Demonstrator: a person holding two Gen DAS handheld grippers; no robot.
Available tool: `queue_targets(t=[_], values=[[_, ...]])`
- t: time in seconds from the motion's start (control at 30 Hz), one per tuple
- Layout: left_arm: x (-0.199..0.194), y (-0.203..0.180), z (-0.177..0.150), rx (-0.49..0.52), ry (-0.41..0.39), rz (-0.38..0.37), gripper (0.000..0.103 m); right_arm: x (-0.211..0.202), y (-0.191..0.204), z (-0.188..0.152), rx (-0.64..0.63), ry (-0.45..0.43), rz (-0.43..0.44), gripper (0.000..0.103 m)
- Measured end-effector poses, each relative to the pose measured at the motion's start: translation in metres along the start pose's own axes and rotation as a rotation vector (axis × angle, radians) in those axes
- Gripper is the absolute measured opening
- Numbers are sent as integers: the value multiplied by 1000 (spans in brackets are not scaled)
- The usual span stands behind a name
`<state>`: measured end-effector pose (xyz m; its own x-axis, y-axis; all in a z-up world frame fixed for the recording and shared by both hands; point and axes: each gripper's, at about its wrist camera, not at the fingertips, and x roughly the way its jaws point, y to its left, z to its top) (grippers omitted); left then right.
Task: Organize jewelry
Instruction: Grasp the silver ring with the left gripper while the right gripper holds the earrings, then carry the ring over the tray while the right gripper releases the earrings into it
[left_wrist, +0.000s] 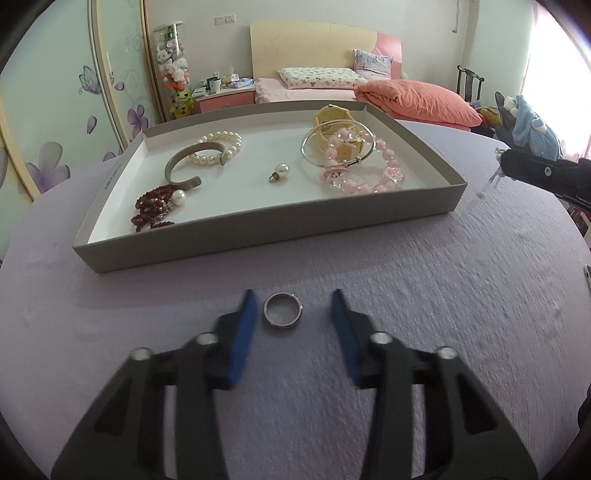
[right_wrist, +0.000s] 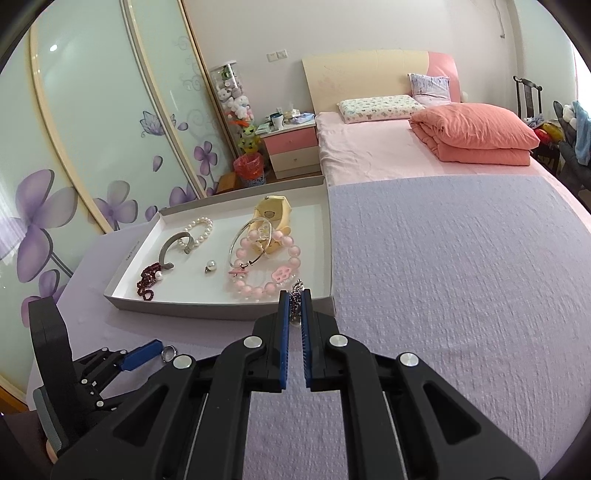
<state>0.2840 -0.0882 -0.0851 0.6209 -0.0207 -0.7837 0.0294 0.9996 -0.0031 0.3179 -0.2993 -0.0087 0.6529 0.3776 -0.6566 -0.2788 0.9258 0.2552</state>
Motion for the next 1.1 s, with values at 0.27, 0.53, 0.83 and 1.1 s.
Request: queue_targets(t=[0.27,0.53,0.83,1.1], values=[[-2,4,-1,-4,-5,-23,22,2,0,0,1,3,9,6],[-14,30,1,-37,-28,-6,22,1,3,5,-1,-12,14,6],[-39,75,35,-123,-119,24,22,3,21,25,-23,-48,22,6],[-34,103,75,-170,-165,56,22,22,58,53,-83,-115,38,6]])
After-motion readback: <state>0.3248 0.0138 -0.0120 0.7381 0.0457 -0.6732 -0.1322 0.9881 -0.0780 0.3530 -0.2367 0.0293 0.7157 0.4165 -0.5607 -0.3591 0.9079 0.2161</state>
